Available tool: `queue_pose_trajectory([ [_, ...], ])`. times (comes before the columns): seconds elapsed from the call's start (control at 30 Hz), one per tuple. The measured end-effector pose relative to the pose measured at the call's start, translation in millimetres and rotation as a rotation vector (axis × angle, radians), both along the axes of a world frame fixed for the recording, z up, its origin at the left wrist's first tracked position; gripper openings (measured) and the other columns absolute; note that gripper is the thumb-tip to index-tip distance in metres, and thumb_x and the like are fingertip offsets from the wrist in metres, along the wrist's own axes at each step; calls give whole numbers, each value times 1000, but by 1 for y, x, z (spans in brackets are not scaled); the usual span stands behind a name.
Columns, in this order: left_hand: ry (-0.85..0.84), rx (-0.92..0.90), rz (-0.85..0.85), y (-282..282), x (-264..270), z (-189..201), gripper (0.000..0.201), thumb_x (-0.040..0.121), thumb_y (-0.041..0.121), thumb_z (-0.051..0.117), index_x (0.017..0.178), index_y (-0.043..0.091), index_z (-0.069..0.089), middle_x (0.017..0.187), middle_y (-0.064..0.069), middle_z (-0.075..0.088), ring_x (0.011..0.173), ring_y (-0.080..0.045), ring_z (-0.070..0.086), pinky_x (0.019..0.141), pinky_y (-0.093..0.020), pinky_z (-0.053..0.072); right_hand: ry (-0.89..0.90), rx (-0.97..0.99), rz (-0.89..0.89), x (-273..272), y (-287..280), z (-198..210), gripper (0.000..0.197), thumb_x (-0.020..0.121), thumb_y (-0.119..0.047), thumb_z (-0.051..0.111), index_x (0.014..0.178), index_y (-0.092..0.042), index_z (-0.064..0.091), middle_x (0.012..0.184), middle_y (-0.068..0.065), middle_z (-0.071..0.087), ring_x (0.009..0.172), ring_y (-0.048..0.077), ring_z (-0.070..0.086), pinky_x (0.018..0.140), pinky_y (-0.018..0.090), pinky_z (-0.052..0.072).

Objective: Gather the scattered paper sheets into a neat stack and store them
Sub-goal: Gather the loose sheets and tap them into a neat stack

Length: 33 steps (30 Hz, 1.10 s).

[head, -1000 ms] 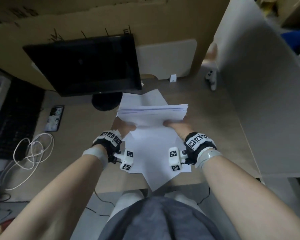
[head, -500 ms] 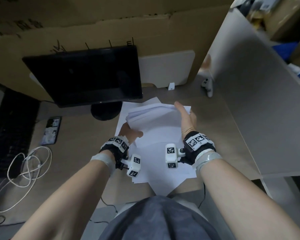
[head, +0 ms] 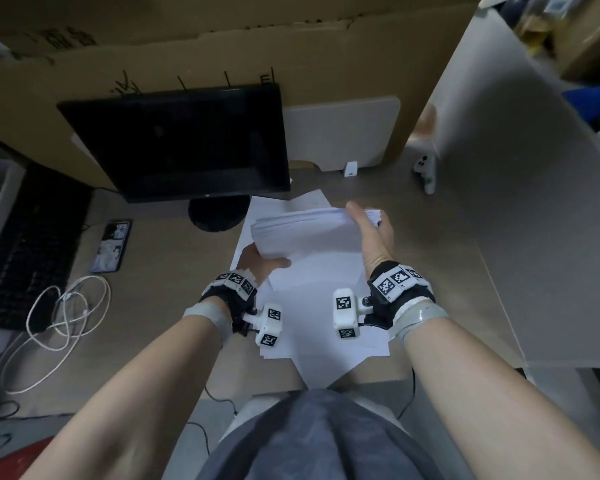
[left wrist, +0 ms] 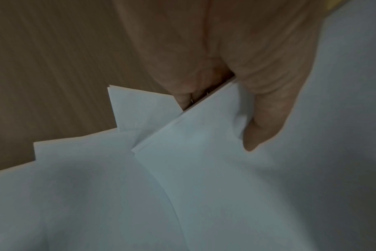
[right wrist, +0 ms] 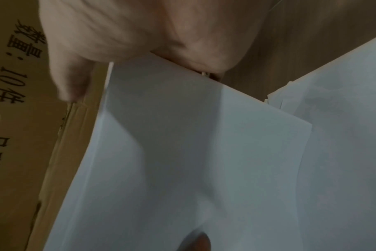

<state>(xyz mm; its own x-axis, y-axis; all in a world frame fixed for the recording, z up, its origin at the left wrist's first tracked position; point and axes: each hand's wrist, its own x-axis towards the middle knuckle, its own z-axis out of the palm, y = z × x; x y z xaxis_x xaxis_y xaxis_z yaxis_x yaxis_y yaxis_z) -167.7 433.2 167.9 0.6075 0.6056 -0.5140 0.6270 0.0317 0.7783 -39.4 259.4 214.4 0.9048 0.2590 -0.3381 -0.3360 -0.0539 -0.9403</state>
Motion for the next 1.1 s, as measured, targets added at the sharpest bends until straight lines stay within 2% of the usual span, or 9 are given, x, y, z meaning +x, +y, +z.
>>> queue_pose_trajectory([
  [0.17,27,-15,26,-8,-1,-2,37,65,28,83,93,10,67,88,-2,68,83,-22,63,77,-33,53,6,-48,160,4,-15,-18,93,52,-61,81,127,-18,45,118,0,61,106,13,58,95,29,42],
  [0.27,123,0,24,-7,5,-2,20,77,20,76,73,10,59,69,1,54,71,-18,53,57,-19,41,37,-97,188,0,-23,-31,80,57,-48,89,122,-18,52,111,-2,67,103,13,63,95,28,47],
  [0.4,174,5,-62,2,11,-15,22,74,17,76,72,6,58,67,1,53,62,-18,52,57,-24,41,86,-185,253,3,-21,-53,69,57,-31,93,117,-16,62,100,-8,73,90,3,69,77,14,52],
  [0.47,157,-21,-75,9,11,-23,17,73,12,79,78,4,64,75,-3,63,73,-24,62,64,-25,50,70,-247,268,8,-17,-64,61,60,-15,90,115,-12,63,100,-4,73,89,5,69,78,19,54],
  [0.53,74,-85,-61,16,14,-34,44,59,20,85,97,5,70,93,-6,72,92,-27,68,84,-34,56,81,-281,259,12,-13,-72,49,63,-3,86,108,-7,66,95,0,74,83,5,70,78,24,55],
  [0.67,7,-214,-7,26,33,-34,45,64,23,89,101,12,67,102,4,71,93,-14,67,84,-27,52,94,-291,226,22,7,-77,26,72,-9,84,94,-8,72,83,-3,70,63,-8,64,59,5,47],
  [0.87,1,-221,-7,43,67,-34,44,73,41,81,106,15,69,105,-1,72,100,-21,67,90,-32,50,226,-305,102,35,25,-85,43,65,-28,89,100,-13,70,95,-3,73,87,14,69,80,29,54],
  [0.97,76,-294,-117,38,65,-43,33,74,28,83,102,18,69,107,0,70,104,-22,64,96,-33,47,410,-302,111,27,13,-98,32,71,-26,85,95,-17,66,94,-4,71,83,11,64,69,24,49],
  [1.1,169,-256,-203,13,45,-63,46,80,21,78,121,6,64,116,-7,66,106,-21,60,90,-27,42,506,-366,189,4,-16,-136,50,65,-33,88,108,-14,68,101,2,73,94,24,68,86,35,52],
])
